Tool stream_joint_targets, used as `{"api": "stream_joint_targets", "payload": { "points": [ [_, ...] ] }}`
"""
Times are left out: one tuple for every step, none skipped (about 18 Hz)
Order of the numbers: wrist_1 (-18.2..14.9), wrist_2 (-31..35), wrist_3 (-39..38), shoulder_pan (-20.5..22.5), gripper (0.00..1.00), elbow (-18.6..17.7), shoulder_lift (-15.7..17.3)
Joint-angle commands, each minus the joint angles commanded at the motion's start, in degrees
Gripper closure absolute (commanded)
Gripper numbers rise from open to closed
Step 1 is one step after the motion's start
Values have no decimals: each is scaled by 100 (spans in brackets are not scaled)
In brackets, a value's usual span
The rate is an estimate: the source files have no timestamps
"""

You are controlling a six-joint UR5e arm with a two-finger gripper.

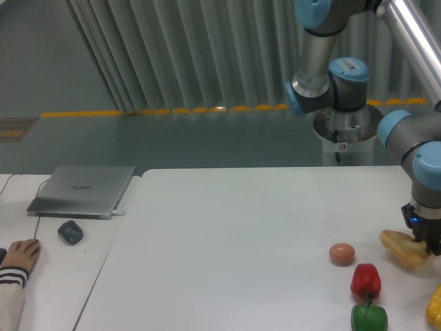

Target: Place the triangular bread in the basket

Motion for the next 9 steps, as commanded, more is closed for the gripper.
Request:
{"api": "stream_joint_targets", "payload": {
  "points": [
    [-97,0,-9,0,95,70,26],
    [-228,0,-9,0,95,149,53],
    [-386,0,-9,0,95,246,79],
    [-509,0,0,0,95,351,88],
    [-641,0,0,0,95,448,114],
    [-712,-26,0,9,95,518,158],
    [-739,-61,9,17,95,580,202],
    [-765,-70,35,35,94,633,246],
    [-792,-62,192,70,95,659,290]
  ]
}}
